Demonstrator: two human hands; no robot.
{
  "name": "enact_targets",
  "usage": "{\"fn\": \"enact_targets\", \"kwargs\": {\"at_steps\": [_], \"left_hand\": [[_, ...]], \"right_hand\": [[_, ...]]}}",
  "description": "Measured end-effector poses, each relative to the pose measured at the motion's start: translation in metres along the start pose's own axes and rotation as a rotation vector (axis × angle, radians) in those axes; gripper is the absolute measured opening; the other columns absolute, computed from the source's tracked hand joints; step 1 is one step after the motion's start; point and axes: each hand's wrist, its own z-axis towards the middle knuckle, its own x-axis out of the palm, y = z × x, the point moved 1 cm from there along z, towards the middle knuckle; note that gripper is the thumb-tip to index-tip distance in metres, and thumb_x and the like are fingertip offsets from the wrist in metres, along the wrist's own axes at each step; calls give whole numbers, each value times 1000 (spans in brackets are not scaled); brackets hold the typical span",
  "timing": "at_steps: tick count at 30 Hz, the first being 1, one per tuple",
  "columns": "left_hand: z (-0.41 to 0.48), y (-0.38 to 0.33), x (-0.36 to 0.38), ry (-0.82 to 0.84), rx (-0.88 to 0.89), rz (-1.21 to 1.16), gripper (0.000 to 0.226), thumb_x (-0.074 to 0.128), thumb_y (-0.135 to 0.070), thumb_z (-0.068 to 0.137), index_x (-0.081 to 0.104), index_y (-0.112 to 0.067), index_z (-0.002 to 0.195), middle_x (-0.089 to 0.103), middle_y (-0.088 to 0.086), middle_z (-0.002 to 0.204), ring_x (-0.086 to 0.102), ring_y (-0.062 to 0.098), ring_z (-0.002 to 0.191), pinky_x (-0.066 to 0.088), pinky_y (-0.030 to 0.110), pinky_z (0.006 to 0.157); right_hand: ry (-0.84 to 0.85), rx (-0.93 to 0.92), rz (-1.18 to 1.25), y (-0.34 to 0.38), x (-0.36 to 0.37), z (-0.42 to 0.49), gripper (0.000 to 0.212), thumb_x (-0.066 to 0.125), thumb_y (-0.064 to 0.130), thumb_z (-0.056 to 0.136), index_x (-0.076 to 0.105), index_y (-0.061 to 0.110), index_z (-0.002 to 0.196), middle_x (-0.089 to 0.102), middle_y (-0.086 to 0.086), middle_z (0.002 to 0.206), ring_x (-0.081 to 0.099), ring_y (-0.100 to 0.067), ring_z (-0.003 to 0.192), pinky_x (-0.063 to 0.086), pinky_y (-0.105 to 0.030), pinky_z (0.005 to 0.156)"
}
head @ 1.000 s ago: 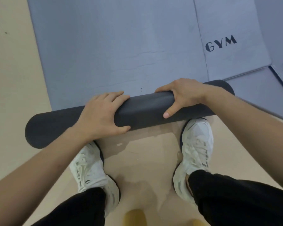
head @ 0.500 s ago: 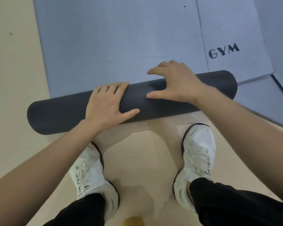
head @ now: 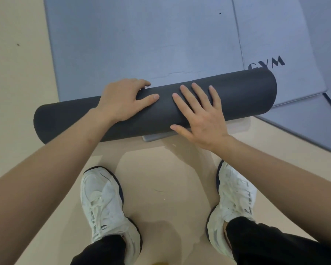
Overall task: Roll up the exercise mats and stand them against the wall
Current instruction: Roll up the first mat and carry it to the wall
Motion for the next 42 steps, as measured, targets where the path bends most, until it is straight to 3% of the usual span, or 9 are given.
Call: {"fn": "enact_targets", "kwargs": {"at_steps": [5, 8, 13, 17, 24, 28, 34, 39, 42], "left_hand": [[-42, -1, 23, -434, 6, 69, 65, 50, -56, 97, 53, -14, 147, 67, 11, 126, 61, 36, 114, 43, 48, 94], [-64, -1, 40, -589, 47, 178, 65, 57, -48, 96, 52, -9, 148, 61, 13, 142, 56, 36, 131, 40, 49, 106], [-64, 1, 58, -505, 50, 338, 82, 50, -60, 97, 34, -10, 160, 35, 18, 165, 31, 42, 153, 19, 58, 126], [-47, 7, 46, -474, 45, 365, 97, 49, -73, 92, 25, -12, 163, 29, 17, 168, 26, 39, 156, 14, 56, 128], [-10, 18, 9, -458, 56, 332, 105, 51, -87, 81, 38, -14, 156, 46, 12, 157, 45, 36, 140, 29, 51, 120], [25, 25, -26, -376, 29, 265, 100, 44, -91, 75, 47, -22, 148, 61, 10, 139, 58, 38, 118, 43, 49, 98], [57, 37, -53, -204, 25, 173, 98, 36, -94, 77, 46, -28, 148, 61, 4, 141, 57, 34, 124, 45, 49, 99], [49, 36, -51, -497, 171, 258, 73, 53, -67, 87, 57, -16, 140, 60, 8, 141, 55, 37, 121, 43, 48, 96], [38, 36, -40, -526, 145, 324, 82, 53, -68, 83, 53, -17, 146, 55, 8, 146, 51, 36, 126, 39, 50, 100]], "right_hand": [[11, 27, 39, -12, -1, 29, 78, 40, 73, 98, 49, 18, 152, 52, -8, 154, 44, -34, 144, 25, -58, 121], [79, 35, 78, -21, -7, 54, 77, 38, 74, 96, 51, 20, 149, 55, -4, 150, 48, -32, 138, 28, -55, 119], [255, 25, 125, -35, -16, 91, 79, 26, 80, 93, 46, 28, 149, 54, 4, 150, 49, -27, 134, 30, -48, 115], [320, 38, 225, -45, -23, 111, 75, 36, 77, 95, 47, 28, 150, 54, 3, 150, 48, -27, 133, 32, -44, 112], [-217, 75, 157, -35, -16, 92, 58, 61, 63, 91, 72, 14, 121, 71, -5, 123, 63, -33, 114, 40, -50, 105], [-177, 82, 7, -37, -8, 83, 76, 59, 66, 91, 58, 11, 143, 55, -17, 148, 49, -42, 139, 31, -61, 116], [29, 84, -39, -40, 0, 91, 108, 55, 78, 85, 21, 11, 163, 18, -21, 170, 13, -44, 157, 6, -63, 125], [122, 57, -51, -57, 0, 117, 121, 52, 87, 79, 13, 10, 163, 16, -22, 169, 10, -42, 157, 4, -61, 125], [186, 52, -13, -65, -5, 137, 120, 46, 90, 79, 13, 11, 163, 17, -19, 169, 9, -40, 158, 3, -59, 126]]}}
